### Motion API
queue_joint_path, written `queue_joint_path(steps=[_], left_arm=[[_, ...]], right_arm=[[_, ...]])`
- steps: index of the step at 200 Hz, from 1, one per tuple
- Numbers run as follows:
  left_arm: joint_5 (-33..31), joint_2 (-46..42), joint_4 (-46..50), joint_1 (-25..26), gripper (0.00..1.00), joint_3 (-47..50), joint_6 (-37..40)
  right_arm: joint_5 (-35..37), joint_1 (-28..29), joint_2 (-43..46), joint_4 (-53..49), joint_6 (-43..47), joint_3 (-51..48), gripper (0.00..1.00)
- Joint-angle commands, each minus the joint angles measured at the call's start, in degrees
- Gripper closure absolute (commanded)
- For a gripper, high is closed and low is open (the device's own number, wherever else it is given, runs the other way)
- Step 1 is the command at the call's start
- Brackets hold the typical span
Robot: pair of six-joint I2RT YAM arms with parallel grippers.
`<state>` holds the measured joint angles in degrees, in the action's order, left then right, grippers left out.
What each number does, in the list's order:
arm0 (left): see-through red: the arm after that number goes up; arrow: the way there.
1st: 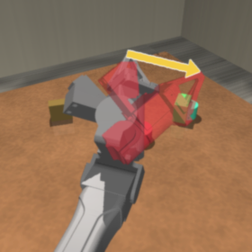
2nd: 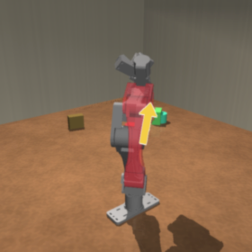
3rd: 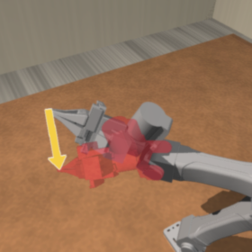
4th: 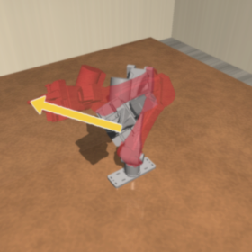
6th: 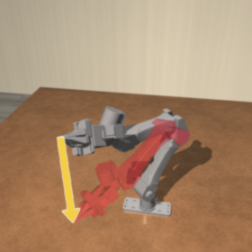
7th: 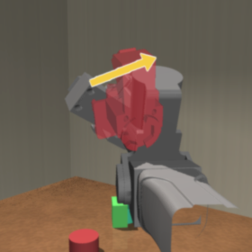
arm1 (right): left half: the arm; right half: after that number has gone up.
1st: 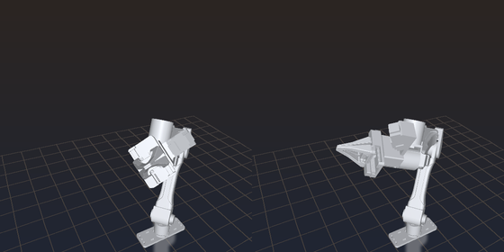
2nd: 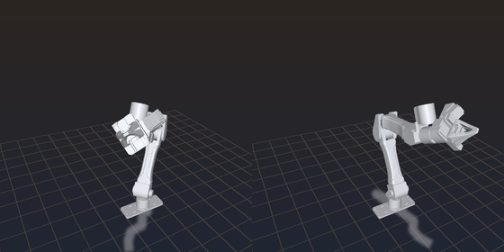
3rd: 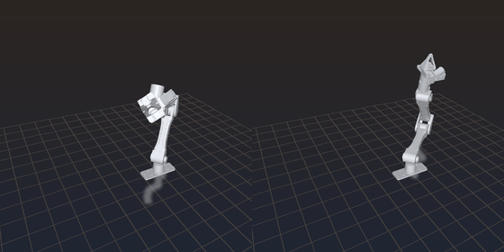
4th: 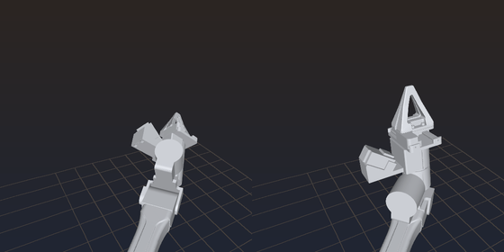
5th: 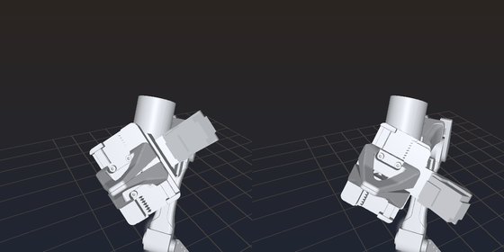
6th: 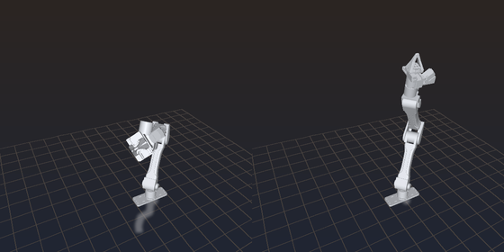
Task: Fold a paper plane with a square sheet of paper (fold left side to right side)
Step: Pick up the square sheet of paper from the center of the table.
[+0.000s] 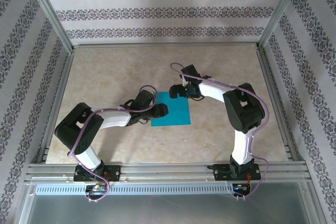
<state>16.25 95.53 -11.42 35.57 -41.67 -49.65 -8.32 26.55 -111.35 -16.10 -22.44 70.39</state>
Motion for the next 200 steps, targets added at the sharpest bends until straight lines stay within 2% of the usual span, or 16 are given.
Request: queue_joint_path(steps=[1, 99, 167, 200], left_arm=[[-0.7, 2.1, 5.7, 0.8, 0.34, 2.5, -1.4], [-0.8, 1.4, 4.5, 0.7, 0.39, 2.6, -1.6], [-1.0, -0.6, 2.9, 0.7, 0.41, 3.0, -1.1], [-1.9, -3.8, 2.7, 0.3, 0.33, 3.7, 0.7]], right_arm=[[-0.2, 1.4, -1.5, -1.6, 0.0, 0.2, 0.06], [0.1, 6.9, 3.7, -2.9, -2.4, -3.5, 0.16], [-0.5, 7.4, 4.5, -4.2, -1.6, -3.4, 0.38], [-4.1, 6.7, 5.8, -2.9, -1.9, -4.3, 0.51]])
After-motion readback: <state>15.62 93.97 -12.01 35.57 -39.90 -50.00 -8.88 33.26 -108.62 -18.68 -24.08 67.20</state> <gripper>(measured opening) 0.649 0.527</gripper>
